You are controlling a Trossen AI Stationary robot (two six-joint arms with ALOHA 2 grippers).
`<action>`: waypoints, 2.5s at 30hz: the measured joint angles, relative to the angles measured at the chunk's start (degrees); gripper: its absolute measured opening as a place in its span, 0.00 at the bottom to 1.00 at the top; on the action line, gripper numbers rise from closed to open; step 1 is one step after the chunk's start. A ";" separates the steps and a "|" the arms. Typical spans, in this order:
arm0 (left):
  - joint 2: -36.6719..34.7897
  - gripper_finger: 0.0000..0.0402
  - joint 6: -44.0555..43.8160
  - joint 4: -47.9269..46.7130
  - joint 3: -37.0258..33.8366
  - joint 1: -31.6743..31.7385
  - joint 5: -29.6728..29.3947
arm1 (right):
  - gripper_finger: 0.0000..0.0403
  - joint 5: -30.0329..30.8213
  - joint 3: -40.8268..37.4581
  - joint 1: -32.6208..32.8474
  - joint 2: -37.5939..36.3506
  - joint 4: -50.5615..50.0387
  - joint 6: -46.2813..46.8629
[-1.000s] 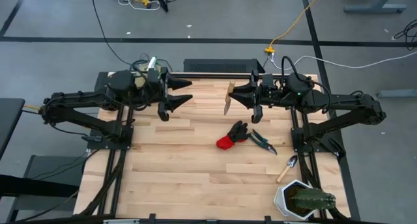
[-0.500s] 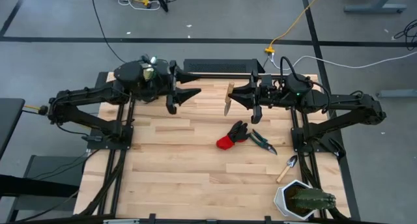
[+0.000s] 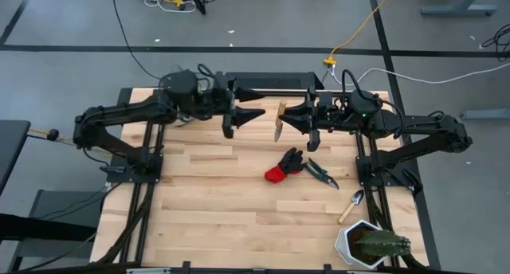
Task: Pick & Place Garden tools in Gardening bag
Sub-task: Put the top trowel into the gardening bag
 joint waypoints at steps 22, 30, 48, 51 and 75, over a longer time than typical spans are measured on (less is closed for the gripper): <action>7.18 0.65 -1.20 1.51 4.23 0.26 1.37 | 0.14 -0.15 0.00 0.00 -0.04 -1.25 -0.30; 8.44 0.65 -1.46 3.38 4.20 0.26 1.40 | 0.14 -0.04 0.00 0.01 -0.04 -2.38 -0.31; 9.43 0.65 -1.53 5.56 4.19 0.23 2.88 | 0.14 2.25 0.00 0.01 -0.04 -3.78 -0.32; 9.43 0.65 -1.46 5.56 4.19 0.22 2.88 | 0.14 2.29 0.00 0.00 -0.04 -3.78 -0.32; 9.43 0.39 -1.31 5.43 4.19 0.24 4.32 | 0.14 2.97 0.00 0.02 -0.02 -3.72 -0.34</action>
